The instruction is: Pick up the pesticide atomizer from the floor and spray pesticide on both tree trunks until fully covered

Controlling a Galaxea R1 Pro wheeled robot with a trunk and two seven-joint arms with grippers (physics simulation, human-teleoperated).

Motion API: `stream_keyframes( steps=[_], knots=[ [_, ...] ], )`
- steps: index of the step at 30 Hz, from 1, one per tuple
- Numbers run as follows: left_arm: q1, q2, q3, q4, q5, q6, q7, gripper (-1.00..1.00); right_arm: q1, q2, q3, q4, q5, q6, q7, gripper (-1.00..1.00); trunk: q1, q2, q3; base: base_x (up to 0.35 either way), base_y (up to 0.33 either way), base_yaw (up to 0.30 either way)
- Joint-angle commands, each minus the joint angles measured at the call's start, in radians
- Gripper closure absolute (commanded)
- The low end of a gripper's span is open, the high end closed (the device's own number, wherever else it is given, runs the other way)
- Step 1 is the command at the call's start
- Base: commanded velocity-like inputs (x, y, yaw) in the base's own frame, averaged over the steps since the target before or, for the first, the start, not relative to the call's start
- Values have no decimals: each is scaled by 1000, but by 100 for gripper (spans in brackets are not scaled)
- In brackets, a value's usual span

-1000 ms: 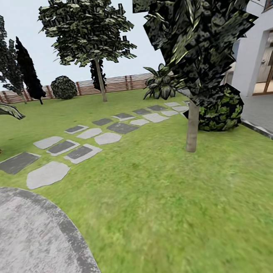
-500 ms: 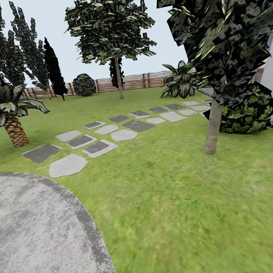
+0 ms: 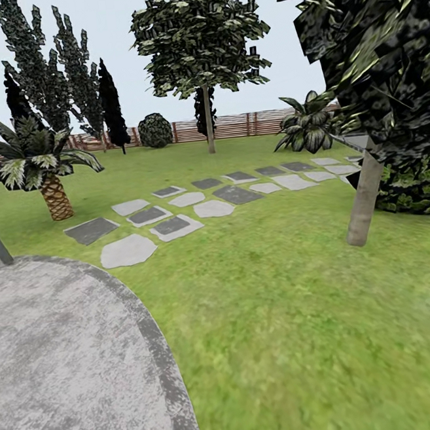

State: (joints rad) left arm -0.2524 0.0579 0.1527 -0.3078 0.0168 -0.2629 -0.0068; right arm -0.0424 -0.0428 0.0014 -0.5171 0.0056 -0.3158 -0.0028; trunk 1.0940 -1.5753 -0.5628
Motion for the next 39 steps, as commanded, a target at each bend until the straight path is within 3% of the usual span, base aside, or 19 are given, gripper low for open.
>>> stream_keyframes(
  steps=[1, 21, 39],
  knots=[
    [-1, 0, 2, 1, 2, -3, -1, -100, -1, -1, 0, 0, 1, -3, 0, -100, 4, -8, -4, 0, 0, 17],
    [-1, -1, 4, 2, 2, -3, -1, -100, -1, 0, 0, -1, 5, -9, 4, -100, 81, -148, -68, 0, 0, 6],
    [-1, -1, 3, 2, 2, -3, -1, -100, -1, 1, 0, 2, 5, -9, 1, -100, 150, -274, -145, 0, 0, 147]
  ],
)
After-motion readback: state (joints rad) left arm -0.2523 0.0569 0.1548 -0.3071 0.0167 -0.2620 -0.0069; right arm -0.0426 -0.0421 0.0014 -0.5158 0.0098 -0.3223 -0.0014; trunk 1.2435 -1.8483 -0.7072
